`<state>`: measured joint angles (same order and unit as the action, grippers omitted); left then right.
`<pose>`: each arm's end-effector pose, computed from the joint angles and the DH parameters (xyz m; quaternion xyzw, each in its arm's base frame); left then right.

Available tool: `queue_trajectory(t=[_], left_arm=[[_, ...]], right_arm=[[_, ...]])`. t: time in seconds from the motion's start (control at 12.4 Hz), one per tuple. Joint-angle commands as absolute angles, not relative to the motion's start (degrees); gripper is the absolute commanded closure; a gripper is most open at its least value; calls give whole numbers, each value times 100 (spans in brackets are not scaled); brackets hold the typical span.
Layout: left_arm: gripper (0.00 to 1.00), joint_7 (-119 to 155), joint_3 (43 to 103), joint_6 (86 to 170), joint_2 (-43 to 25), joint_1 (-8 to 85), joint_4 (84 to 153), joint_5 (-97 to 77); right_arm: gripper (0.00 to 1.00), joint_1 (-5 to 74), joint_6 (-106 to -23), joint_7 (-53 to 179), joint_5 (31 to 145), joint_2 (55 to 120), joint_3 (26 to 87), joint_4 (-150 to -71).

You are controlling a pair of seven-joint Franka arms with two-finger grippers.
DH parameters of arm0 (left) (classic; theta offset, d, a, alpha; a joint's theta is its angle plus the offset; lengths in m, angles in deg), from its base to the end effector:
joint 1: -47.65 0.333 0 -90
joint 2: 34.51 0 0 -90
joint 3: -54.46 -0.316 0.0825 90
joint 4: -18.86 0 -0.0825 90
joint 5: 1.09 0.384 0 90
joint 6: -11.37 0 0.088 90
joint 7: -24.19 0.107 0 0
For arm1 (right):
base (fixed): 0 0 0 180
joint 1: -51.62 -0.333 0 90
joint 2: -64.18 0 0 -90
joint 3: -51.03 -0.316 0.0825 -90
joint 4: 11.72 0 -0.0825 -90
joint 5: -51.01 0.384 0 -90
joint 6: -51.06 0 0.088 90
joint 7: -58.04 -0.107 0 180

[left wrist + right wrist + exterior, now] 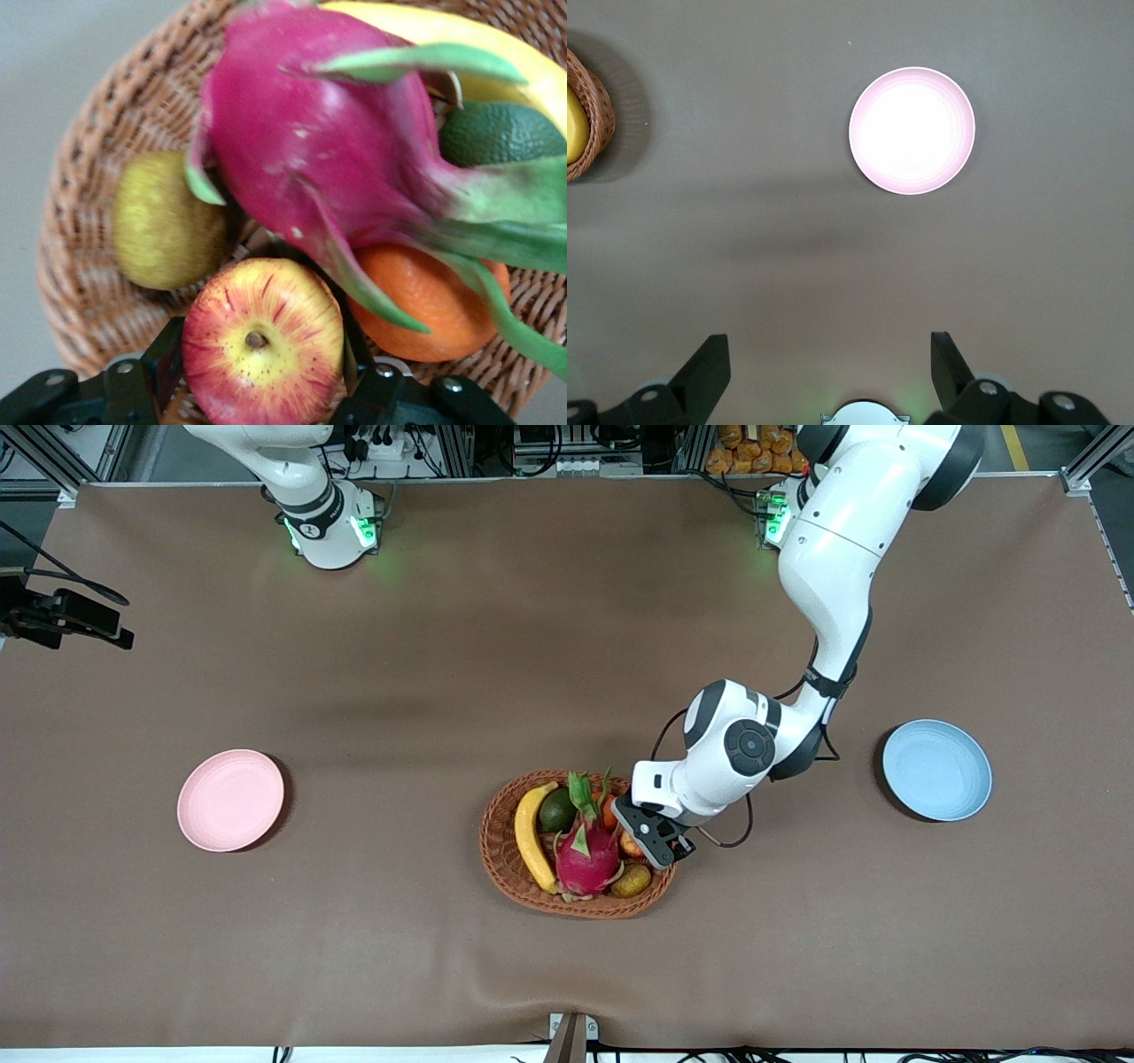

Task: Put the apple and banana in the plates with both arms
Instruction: 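Lower the left gripper and close it on the red apple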

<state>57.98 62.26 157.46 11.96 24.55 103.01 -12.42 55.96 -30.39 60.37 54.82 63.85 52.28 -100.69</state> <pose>0.6509 -0.3621 0.2273 0.8814 -0.4388 0.1376 0.1080 0.5347 -0.0444 0.6242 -0.9972 0.0255 0.0602 0.0374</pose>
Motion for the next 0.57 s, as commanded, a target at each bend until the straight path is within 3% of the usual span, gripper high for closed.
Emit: queue_trajectory(t=[0.0, 0.49], left_arm=[[65, 5935, 6211, 15605, 908, 2506, 10429, -1313], [71, 5786, 6184, 14103, 109, 2891, 10500, -1322]], right_arm=[[0, 5716, -3050, 6033, 5594, 6392, 5156, -10048], [0, 5594, -3041, 6024, 5594, 6392, 5147, -10127]])
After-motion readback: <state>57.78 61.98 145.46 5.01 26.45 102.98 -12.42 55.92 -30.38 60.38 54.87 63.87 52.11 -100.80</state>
